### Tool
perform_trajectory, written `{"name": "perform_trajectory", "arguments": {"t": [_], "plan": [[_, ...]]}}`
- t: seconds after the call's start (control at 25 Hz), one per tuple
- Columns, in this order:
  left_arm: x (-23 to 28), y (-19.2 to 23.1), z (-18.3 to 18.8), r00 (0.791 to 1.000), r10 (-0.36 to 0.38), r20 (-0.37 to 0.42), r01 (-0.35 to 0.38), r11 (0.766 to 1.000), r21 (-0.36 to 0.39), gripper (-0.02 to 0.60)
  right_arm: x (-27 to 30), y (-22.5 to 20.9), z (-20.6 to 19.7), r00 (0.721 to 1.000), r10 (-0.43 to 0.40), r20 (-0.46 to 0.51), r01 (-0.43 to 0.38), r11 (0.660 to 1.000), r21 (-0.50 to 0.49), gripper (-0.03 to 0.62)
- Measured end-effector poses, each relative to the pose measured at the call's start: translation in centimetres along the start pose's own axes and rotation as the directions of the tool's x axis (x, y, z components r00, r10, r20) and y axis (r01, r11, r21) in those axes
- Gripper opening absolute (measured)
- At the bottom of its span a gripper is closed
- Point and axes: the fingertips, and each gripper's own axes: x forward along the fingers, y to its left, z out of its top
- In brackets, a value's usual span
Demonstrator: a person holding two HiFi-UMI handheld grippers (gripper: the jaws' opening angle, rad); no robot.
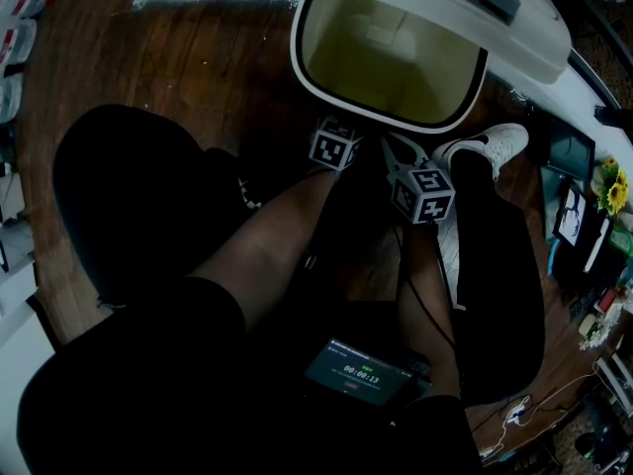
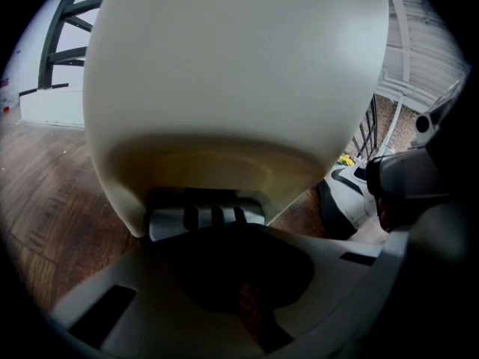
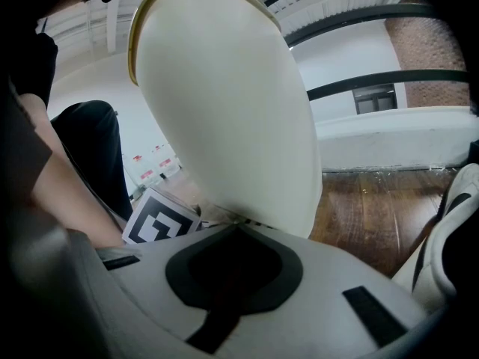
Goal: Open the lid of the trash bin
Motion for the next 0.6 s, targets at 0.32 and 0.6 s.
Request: {"name": "perform_trajectory", "arguments": {"t": [0.32,0.6], "plan": [[0.16,-0.43,-0.62,0.999,-0.036,0.009,0.036,0.999,-0.013,0.034,-0.01,0.55,0.26,1.000,0.013,0.001,-0.013,1.000,0.012,0.025],[-0.12,-0.85,-0.23,0.997,-0.051,0.053,0.050,0.999,0.010,0.034,0.34,0.29,-0.34,1.000,0.011,-0.004,-0.011,1.000,-0.004,0.025]]}}
